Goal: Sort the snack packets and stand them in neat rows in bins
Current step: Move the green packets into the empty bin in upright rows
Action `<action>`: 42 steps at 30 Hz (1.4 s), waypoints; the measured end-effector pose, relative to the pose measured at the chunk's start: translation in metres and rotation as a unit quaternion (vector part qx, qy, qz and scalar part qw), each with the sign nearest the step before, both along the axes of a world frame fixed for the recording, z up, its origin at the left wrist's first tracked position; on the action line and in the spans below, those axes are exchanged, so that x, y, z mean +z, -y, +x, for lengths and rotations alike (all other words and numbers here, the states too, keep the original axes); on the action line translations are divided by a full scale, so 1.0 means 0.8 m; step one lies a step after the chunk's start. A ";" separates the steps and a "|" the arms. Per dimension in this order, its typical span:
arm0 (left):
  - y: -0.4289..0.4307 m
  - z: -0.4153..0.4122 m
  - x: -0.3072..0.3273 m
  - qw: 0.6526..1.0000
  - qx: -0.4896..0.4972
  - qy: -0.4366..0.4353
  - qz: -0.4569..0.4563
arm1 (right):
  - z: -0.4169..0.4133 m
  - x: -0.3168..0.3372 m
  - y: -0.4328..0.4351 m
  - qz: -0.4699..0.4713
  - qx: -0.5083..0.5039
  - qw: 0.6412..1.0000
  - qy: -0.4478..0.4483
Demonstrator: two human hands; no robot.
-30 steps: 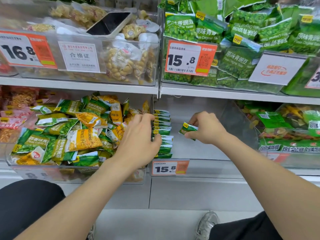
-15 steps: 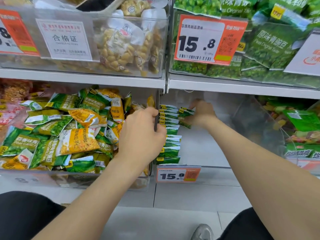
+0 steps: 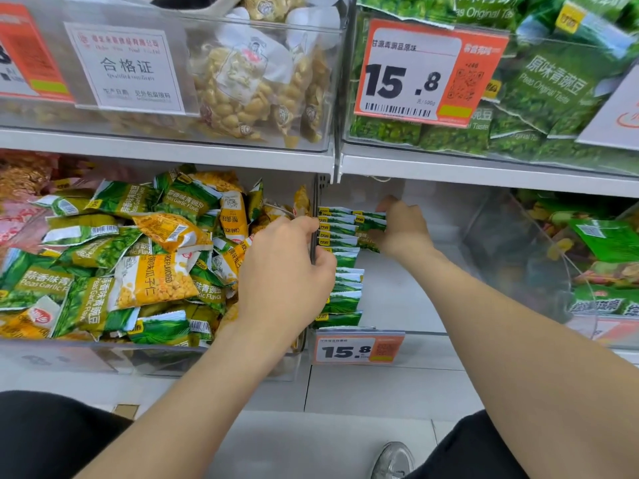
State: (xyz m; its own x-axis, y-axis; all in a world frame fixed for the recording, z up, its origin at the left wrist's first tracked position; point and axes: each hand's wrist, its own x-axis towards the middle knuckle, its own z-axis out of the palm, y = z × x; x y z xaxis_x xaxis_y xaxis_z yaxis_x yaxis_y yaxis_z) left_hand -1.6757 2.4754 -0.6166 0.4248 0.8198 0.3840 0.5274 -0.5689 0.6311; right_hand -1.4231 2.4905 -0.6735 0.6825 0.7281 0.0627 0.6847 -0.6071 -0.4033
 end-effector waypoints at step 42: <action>-0.083 -0.168 0.037 0.947 0.198 -0.253 -0.018 | -0.267 0.090 -0.047 0.029 0.233 0.970 0.057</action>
